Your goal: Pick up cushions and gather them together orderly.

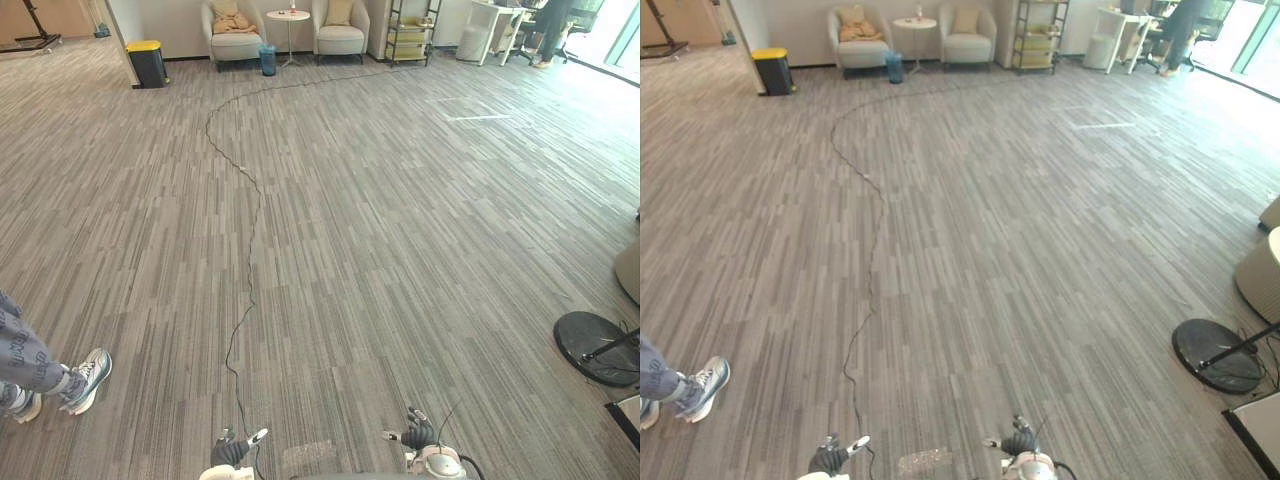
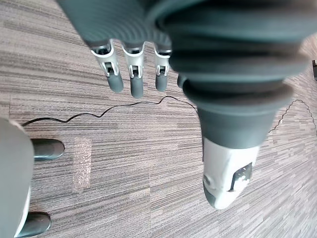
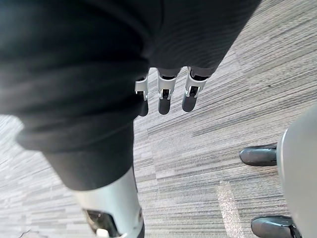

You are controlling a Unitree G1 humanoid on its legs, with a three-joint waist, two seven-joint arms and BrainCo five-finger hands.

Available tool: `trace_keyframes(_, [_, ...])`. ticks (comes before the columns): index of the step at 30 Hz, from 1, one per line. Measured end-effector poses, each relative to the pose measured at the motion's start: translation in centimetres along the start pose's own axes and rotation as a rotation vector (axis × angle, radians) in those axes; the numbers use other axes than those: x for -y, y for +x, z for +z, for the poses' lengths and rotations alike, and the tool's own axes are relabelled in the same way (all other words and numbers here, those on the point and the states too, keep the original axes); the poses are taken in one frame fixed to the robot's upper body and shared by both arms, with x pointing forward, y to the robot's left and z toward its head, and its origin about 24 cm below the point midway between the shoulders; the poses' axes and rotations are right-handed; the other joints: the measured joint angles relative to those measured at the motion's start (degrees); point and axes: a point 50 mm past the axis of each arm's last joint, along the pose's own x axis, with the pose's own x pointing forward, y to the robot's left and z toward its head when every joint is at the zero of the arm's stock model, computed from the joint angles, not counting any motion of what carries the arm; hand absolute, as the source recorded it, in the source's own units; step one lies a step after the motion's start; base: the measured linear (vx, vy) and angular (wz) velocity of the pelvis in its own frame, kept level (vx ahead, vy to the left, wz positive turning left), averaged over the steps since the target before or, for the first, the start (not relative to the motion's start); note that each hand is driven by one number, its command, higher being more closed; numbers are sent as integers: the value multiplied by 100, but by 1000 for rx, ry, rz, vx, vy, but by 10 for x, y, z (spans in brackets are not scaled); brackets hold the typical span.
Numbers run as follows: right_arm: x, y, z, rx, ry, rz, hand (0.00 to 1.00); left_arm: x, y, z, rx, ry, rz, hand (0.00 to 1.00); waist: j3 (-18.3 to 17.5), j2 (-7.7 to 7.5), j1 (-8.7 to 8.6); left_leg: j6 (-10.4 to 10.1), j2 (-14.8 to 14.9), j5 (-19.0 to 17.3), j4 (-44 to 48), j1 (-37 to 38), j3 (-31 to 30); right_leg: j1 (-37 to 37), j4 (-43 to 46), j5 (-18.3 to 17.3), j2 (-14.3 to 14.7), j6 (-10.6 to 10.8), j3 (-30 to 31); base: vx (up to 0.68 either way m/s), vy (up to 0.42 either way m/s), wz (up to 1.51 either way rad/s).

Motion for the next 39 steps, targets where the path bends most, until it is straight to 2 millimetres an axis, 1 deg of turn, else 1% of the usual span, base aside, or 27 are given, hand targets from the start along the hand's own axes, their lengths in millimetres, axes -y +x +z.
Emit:
trace_keyframes(4, [5,0,-4,-23,26,-20,0,1,1,1,-4,4,-17,0,9,-7,5,-19,-7,-20,0,-6,-63,35,3,-18,-13,30,-78,44,-18,8])
trace_keyframes(8, [10,0,-9,-58,58,-45,0,2,3,3,-6,7,-21,0,35,2,14,10,-13,-14,-1,-5,-117,58,2,-24,-20,26,-132,47,-28,6])
trace_keyframes(12, [17,-2,-21,-114,109,-71,0,3,4,5,-10,7,-22,0,137,-23,15,10,-35,-20,-1,6,-250,162,-3,-56,-41,56,-298,36,-32,21])
trace_keyframes(21, [21,-2,-24,-131,189,-89,0,3,6,6,-23,-6,-20,0,186,-2,28,47,-120,5,-4,16,-389,234,8,-95,-128,110,-467,-25,-23,9])
trace_keyframes(27, [20,-2,-24,-126,190,-87,0,3,6,5,-30,-3,-24,0,196,-16,26,78,-165,25,-6,12,-449,238,35,-123,-175,145,-539,-42,-15,5])
trace_keyframes(33, [19,-2,-24,-124,185,-82,0,3,7,6,-26,1,-36,0,235,-71,26,65,-179,16,-6,7,-529,238,60,-165,-192,103,-627,-24,-25,9])
trace_keyframes(39, [19,-3,-24,-120,227,-87,0,2,8,8,-26,3,-36,0,298,-93,22,73,-179,21,-5,-50,-702,239,112,-254,-192,81,-798,4,-43,14])
